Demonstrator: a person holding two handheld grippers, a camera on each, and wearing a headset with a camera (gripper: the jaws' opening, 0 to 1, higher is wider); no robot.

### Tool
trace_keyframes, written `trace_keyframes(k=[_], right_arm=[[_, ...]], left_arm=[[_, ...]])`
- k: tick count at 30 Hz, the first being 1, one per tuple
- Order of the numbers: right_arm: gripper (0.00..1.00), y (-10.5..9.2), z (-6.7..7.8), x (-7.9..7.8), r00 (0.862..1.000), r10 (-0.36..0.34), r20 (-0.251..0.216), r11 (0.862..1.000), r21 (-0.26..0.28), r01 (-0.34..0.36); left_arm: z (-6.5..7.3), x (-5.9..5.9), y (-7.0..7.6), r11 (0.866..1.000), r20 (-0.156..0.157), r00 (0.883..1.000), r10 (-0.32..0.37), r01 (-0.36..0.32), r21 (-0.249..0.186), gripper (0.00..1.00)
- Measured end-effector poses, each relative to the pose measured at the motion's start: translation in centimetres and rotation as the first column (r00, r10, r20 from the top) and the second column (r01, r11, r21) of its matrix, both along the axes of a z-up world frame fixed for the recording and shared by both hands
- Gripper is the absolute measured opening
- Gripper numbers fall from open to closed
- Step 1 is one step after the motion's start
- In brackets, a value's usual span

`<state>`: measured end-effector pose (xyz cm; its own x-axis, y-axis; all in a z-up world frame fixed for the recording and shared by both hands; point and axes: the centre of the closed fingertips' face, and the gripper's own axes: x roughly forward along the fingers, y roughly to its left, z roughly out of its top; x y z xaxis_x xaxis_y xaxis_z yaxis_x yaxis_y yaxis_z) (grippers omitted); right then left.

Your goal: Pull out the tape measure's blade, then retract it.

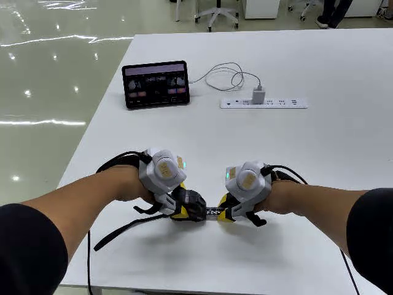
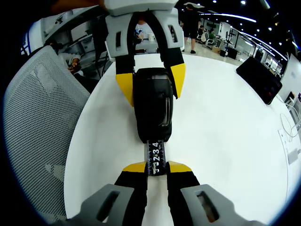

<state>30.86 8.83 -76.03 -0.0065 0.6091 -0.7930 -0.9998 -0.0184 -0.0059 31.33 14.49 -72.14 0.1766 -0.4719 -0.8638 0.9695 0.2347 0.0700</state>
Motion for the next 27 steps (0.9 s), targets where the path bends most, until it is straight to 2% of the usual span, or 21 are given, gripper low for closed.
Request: trace_keyframes(k=[9,27], right_arm=[[0.11,-0.5,0.0,0.0,1.000,-0.006,-0.002,1.000,-0.006,0.006],[0.11,-1.2,0.0,0.1,1.000,-0.016,-0.007,1.000,-0.012,0.016]], left_arm=[[0.0,0.0,0.0,1.000,0.008,1.000,0.003,-0.003,-0.001,0.30],[0.0,0.1,0.1,1.000,0.002,1.000,0.005,-0.005,-0.002,0.30]])
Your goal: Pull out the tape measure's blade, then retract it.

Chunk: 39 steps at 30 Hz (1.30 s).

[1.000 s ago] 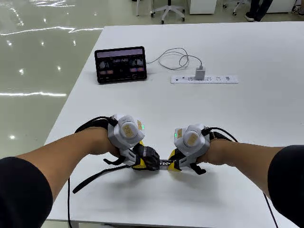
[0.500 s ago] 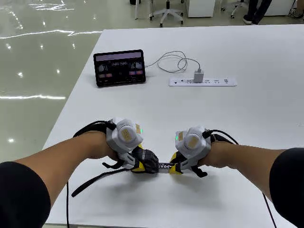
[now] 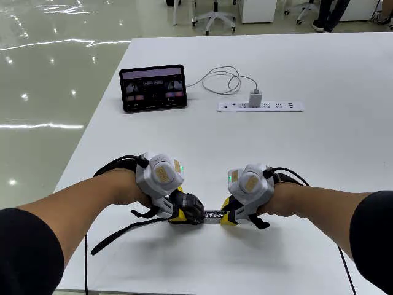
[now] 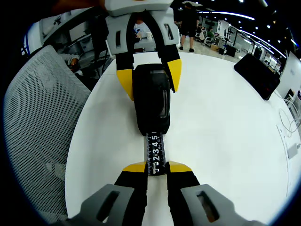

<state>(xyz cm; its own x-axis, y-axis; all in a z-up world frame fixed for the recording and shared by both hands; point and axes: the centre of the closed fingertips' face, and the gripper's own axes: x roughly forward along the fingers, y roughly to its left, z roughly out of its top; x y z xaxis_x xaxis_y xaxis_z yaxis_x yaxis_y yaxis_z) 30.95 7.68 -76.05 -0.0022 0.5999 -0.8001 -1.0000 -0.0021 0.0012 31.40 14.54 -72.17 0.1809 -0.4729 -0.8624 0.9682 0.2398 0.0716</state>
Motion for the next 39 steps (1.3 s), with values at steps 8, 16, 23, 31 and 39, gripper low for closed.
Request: trace_keyframes(k=[8,16,23,31,39], right_arm=[[0.11,-0.4,0.0,0.0,1.000,-0.002,0.000,1.000,-0.004,0.002],[0.11,-0.8,0.0,0.0,1.000,-0.008,-0.003,1.000,-0.007,0.008],[0.11,-1.1,-0.1,0.0,1.000,-0.010,0.000,1.000,-0.010,0.010],[0.11,-1.3,-0.1,0.0,1.000,-0.015,-0.002,1.000,-0.008,0.015],[0.11,-1.6,0.0,0.1,1.000,-0.016,-0.001,1.000,-0.010,0.016]], left_arm=[[0.0,-0.1,0.0,1.000,0.000,1.000,-0.001,0.001,0.001,0.30],[0.0,-0.1,0.0,1.000,0.004,1.000,-0.003,0.003,0.004,0.30],[0.0,-0.1,0.0,1.000,0.006,1.000,-0.003,0.003,0.004,0.30],[0.0,-0.1,-0.1,1.000,0.006,1.000,0.001,-0.001,0.001,0.30],[0.0,-0.1,0.0,1.000,0.005,1.000,0.007,-0.007,0.000,0.30]])
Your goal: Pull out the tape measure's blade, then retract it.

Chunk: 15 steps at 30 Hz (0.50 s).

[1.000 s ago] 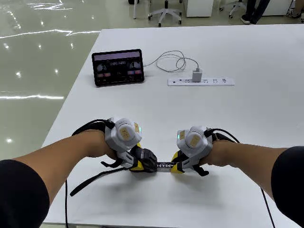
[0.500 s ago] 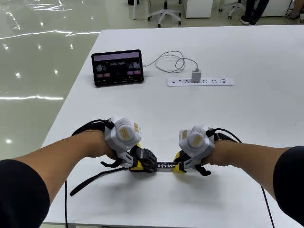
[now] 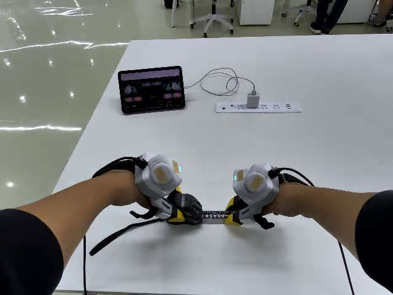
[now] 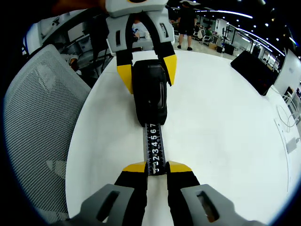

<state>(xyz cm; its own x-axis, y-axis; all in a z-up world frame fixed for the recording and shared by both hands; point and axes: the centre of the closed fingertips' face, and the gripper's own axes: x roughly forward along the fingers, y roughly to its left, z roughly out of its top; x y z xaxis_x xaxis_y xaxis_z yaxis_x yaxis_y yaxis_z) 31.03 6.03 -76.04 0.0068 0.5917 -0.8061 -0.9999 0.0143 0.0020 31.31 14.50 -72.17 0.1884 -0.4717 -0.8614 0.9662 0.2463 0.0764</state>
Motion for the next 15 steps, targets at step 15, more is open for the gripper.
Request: trace_keyframes(k=[15], right_arm=[[0.11,-0.71,-0.02,0.06,1.000,0.000,0.004,1.000,-0.011,0.000]], left_arm=[[-0.04,0.08,0.02,1.000,0.000,1.000,0.001,-0.001,0.001,0.30]])
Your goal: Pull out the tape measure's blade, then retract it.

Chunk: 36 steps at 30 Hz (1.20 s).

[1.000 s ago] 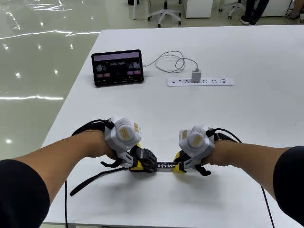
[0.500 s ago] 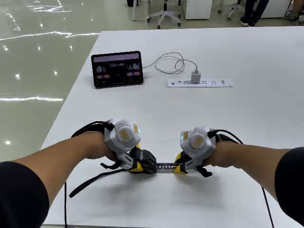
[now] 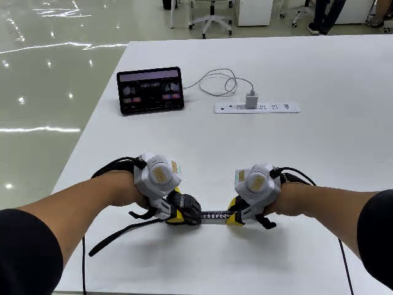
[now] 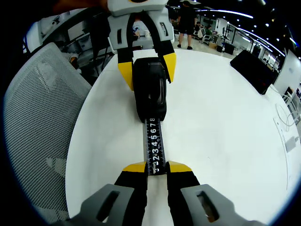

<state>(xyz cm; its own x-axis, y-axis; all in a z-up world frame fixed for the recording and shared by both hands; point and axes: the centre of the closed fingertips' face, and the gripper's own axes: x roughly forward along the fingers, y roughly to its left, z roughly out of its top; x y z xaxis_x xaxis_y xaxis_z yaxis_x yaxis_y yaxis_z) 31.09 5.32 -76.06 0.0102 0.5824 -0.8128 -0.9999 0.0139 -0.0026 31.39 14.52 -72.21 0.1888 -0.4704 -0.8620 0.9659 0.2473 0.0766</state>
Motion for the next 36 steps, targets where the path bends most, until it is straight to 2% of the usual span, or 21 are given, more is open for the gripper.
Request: trace_keyframes(k=[36], right_arm=[[0.11,-1.8,0.0,0.1,1.000,-0.020,-0.004,1.000,-0.010,0.020]], left_arm=[[0.1,-0.1,-0.2,1.000,0.001,1.000,0.001,-0.001,-0.004,0.30]])
